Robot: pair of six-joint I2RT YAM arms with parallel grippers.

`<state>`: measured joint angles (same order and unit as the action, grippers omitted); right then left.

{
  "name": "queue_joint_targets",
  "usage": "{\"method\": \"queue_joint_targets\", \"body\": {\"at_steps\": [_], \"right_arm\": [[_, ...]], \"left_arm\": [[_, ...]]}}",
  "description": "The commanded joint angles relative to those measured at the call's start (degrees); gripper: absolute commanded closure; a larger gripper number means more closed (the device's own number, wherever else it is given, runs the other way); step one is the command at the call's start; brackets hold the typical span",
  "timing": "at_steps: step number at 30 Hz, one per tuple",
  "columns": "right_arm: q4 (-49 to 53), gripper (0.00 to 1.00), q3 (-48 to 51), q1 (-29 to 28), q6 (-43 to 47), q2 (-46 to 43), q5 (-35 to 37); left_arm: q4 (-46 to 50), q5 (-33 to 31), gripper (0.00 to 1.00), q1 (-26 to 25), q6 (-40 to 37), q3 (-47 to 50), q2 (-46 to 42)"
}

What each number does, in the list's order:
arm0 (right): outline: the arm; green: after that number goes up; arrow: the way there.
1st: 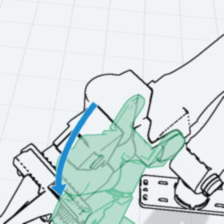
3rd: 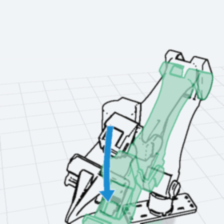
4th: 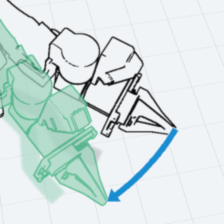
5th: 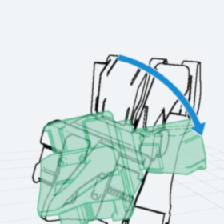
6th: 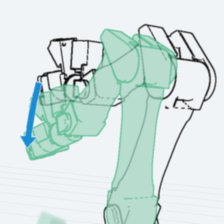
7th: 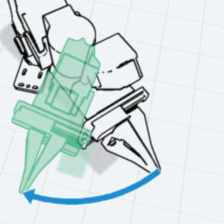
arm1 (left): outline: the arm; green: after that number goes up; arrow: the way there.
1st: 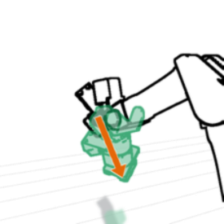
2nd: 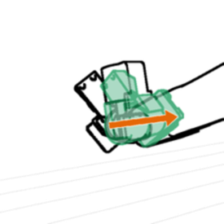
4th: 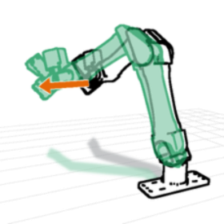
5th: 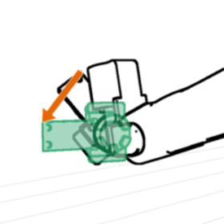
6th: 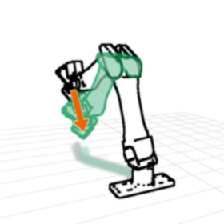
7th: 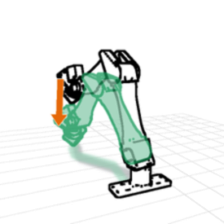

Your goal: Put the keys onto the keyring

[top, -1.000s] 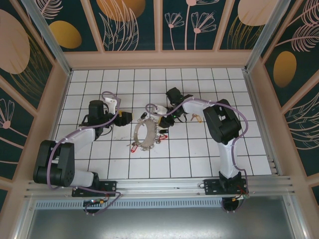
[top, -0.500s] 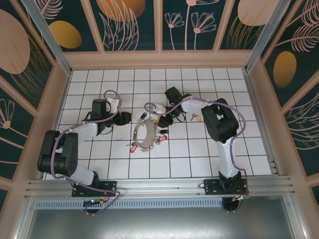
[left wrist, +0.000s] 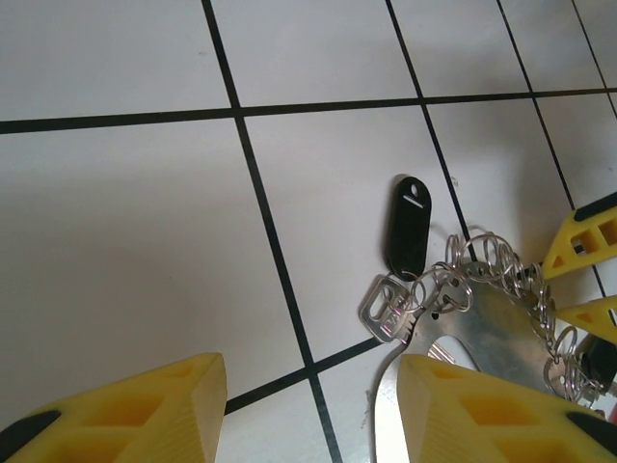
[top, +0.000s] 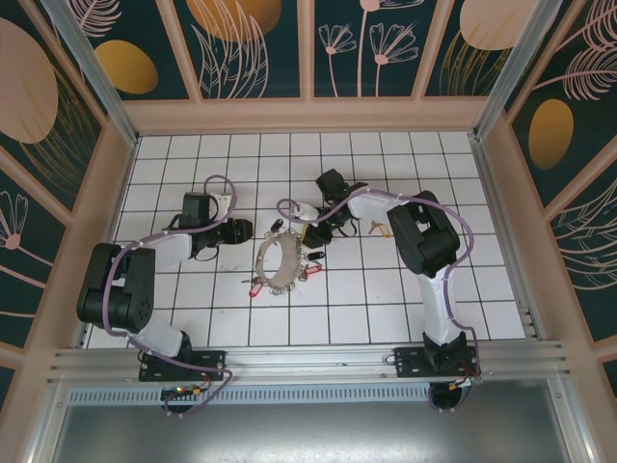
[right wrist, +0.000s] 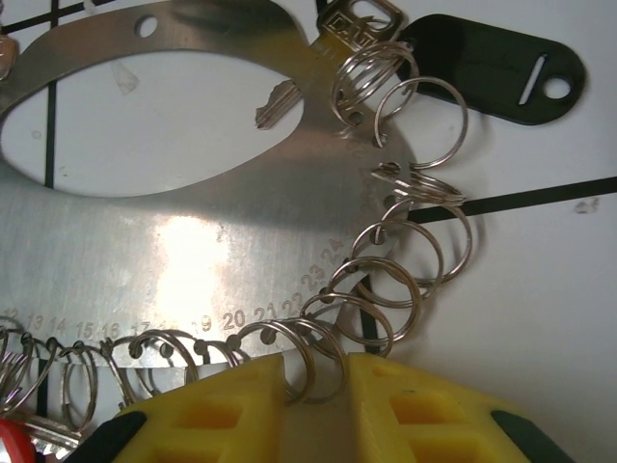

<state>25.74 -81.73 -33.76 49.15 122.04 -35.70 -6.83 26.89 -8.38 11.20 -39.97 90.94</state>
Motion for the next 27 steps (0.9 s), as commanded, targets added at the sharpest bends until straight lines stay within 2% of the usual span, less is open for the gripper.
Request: {"method": "queue_joint_targets", "body": {"at_steps": [1,27], "right_arm": [[2.7,0.77,-0.1,-0.6,0.4,0.4,-2.0],[2.9,0.94,2.9,-0.5,0.8,-3.9,-1.0]], "left_arm": [[1.6,-1.2,0.49,-0.3,0.3,-1.3,0.6],[2.1,-0.4,0.48,-0.6,-1.3,-1.7,0.3]]}}
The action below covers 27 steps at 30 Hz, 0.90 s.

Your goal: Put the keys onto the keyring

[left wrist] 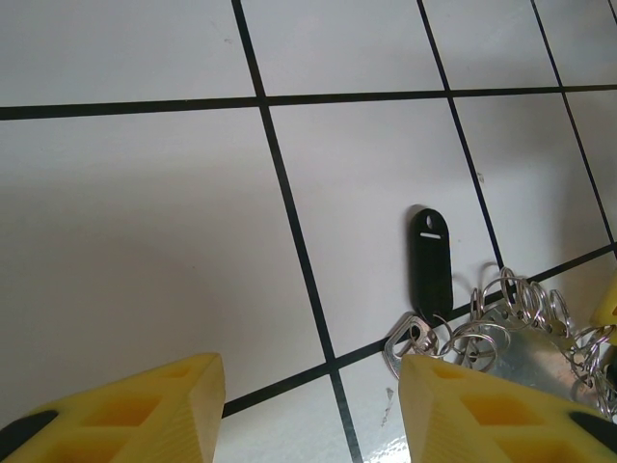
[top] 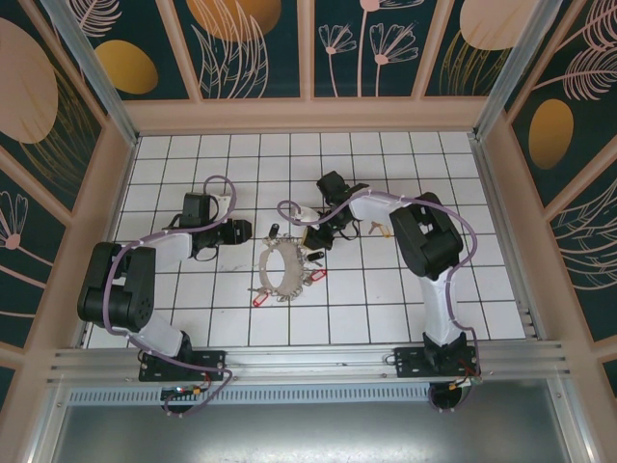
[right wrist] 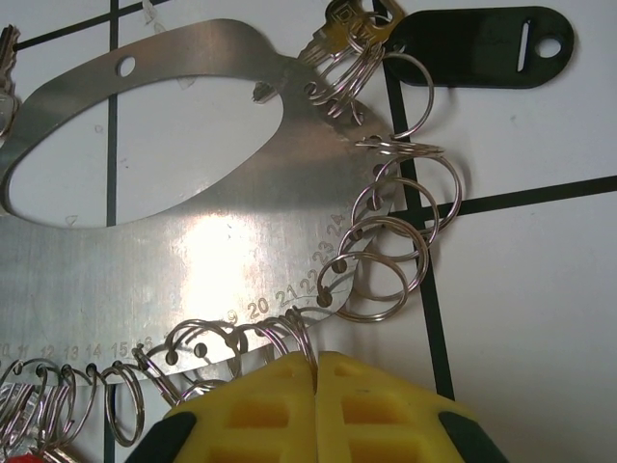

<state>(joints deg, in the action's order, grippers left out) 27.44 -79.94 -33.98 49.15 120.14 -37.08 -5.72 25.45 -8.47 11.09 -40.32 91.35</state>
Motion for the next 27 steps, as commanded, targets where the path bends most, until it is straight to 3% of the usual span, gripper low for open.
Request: {"method": "queue_joint_targets", "body": {"at_steps": [1,4,9,13,18,21,24,27], "right_arm": [[1.2,0.94,1.1,-0.3,0.7,-2.0,0.4],[1.0,0.94,1.2,-0.3,0.5,-2.5,-0.2],[-0.4,0.98,2.8,-0.4,0.4,-4.2,-0.2],[-0.5,0.99,3.6,-0.3,0.0,-5.2,-0.8],[-4.9,1.00,7.0,-0.6,-1.0,-7.8,-0.6],[-6.6,1.00,9.2,-0.6,1.4,-9.4,-1.7],[-10.9,1.00,12.4,-0.9,2.2,-12.1,-1.1],[-13.4,1.00,14.0,-0.9,1.8,-14.2,-0.2]], "left_arm": [[1.3,1.3,0.47,-0.9,-2.5,-1.4,-0.5],[-0.1,3.8,0.45,-1.4,-4.3,-0.6,-2.8],[-13.2,15.5,0.37,-1.4,-4.5,4.3,-6.5],[-14.8,19.8,0.35,-2.0,-8.4,2.5,-5.7],[-16.6,24.4,0.29,-4.0,-16.7,0.2,-5.1],[-16.7,32.7,0.28,-4.7,-26.1,-1.0,-3.3],[-16.6,33.8,0.29,-6.0,-34.2,-1.0,-2.5],[-16.2,33.8,0.30,-6.6,-37.3,-1.6,-1.2]]}}
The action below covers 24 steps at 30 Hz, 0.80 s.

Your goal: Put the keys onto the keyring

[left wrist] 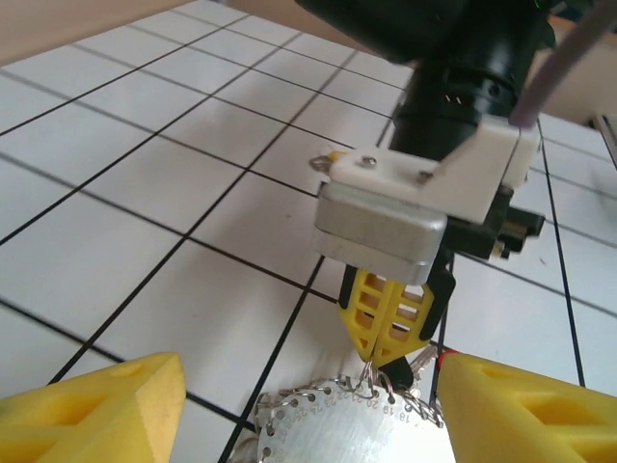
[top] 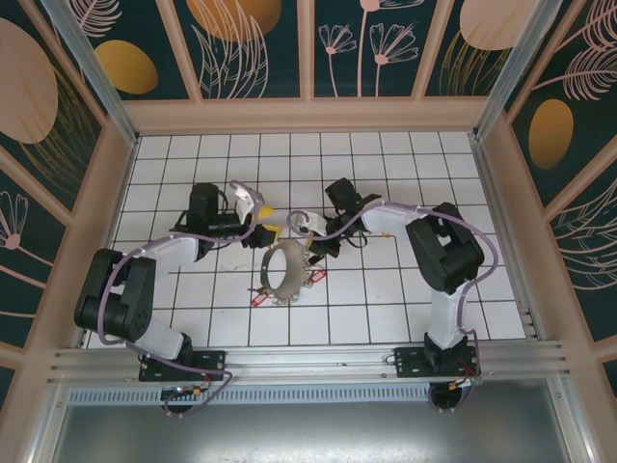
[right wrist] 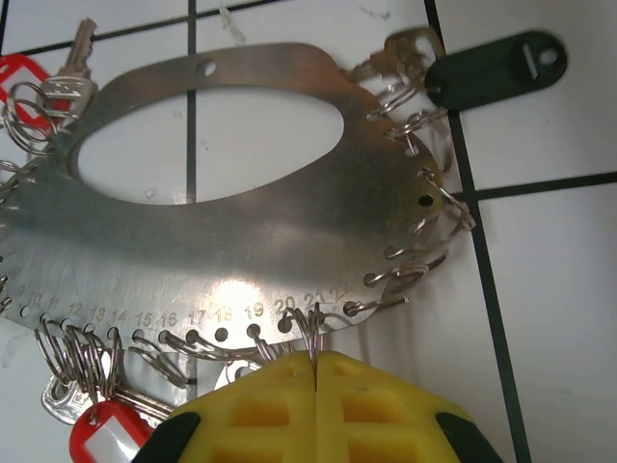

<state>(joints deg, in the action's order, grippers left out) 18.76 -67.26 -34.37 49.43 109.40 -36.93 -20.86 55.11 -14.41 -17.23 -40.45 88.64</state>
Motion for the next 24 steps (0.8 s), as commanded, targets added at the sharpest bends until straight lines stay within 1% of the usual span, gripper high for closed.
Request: {"method": "queue_joint_targets", "body": {"at_steps": [1,4,7,8,11,12,14,18,22,24], "right_arm": [[-5.1,1.00,1.7,-0.6,1.8,-4.0,-0.1],[-8.0,1.00,4.2,-0.9,3.7,-6.0,1.5],[-11.3,1.00,6.1,-1.4,5.2,-7.3,1.8],[-11.7,1.00,6.2,-1.5,5.3,-7.2,1.9],[-13.2,1.00,6.4,-2.3,5.2,-7.3,3.1],[-13.7,1.00,6.6,-2.5,5.1,-7.4,3.3],[-14.6,1.00,6.8,-2.8,4.7,-7.5,3.4],[-14.6,1.00,6.9,-3.1,5.1,-7.5,3.2],[-15.5,1.00,8.0,-3.1,5.2,-8.3,2.8],[-16.3,1.00,8.5,-3.1,5.1,-8.7,2.7]], "left_arm": [[-0.8,4.1,0.32,-0.9,-10.1,-1.6,1.8],[2.3,2.8,0.38,-2.6,-16.8,-2.1,2.3],[4.5,1.0,0.44,-4.3,-20.6,-2.9,3.3],[5.8,1.4,0.49,-4.5,-23.0,-3.2,3.8],[12.3,4.6,0.62,-4.9,-35.0,-4.6,4.9],[12.3,4.5,0.64,-5.1,-35.8,-4.7,5.4],[10.3,3.5,0.64,-5.3,-33.7,-4.8,6.4],[9.0,0.9,0.64,-5.8,-33.6,-4.5,7.7],[5.1,0.6,0.62,-5.8,-32.6,-2.8,7.8],[4.6,0.6,0.64,-5.9,-32.8,-2.5,8.0]]}}
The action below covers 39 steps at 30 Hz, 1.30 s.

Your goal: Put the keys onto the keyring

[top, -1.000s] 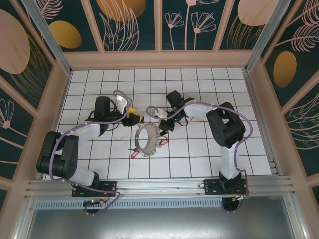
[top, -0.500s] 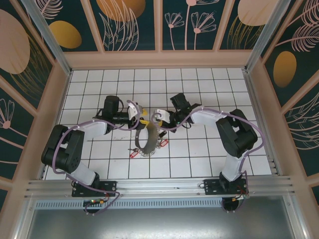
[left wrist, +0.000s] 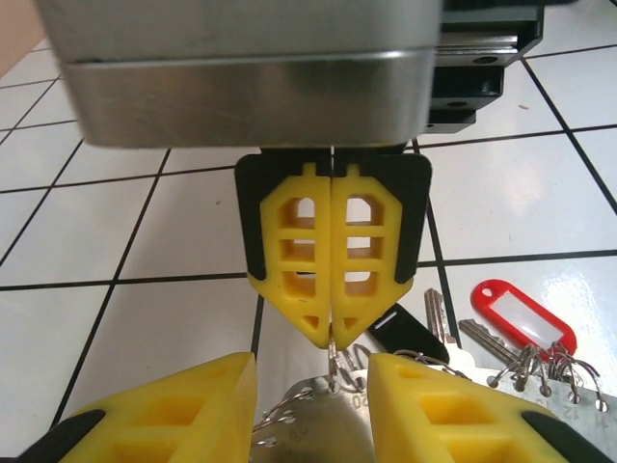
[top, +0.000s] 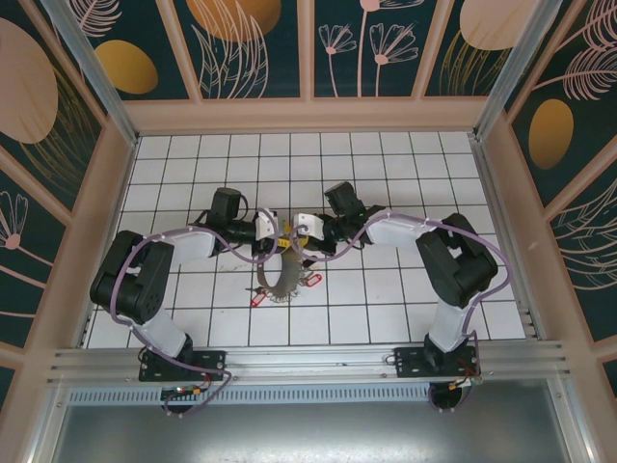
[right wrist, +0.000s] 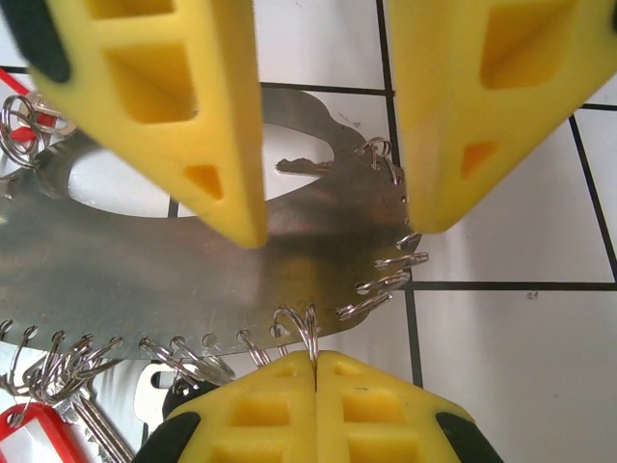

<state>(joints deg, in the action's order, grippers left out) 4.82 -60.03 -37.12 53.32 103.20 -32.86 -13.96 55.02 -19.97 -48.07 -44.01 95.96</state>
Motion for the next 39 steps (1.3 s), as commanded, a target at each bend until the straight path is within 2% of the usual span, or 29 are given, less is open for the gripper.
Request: {"method": "queue_joint_targets", "body": {"at_steps": [1,11,17,24,39], "right_arm": [[-2.6,1.00,1.4,-0.4,1.2,-2.6,-1.5],[-6.2,1.00,3.1,-0.5,-0.6,-4.0,-2.2],[-6.4,1.00,4.5,-1.0,-0.7,-5.0,-2.3],[-7.7,1.00,5.6,-1.3,-1.6,-5.9,-2.1],[-10.0,1.00,6.2,-1.3,-2.6,-6.2,-0.9]], "left_arm": [[-2.5,0.7,0.65,-0.4,-2.2,1.1,0.8],[3.5,-3.5,0.69,-2.7,-6.2,-1.7,1.9],[2.6,-4.6,0.74,-2.7,-5.3,-1.6,1.9],[2.0,-5.4,0.73,-3.0,-5.0,-1.8,1.9],[7.7,-5.3,0.71,-3.9,-9.4,-3.1,3.4]]}}
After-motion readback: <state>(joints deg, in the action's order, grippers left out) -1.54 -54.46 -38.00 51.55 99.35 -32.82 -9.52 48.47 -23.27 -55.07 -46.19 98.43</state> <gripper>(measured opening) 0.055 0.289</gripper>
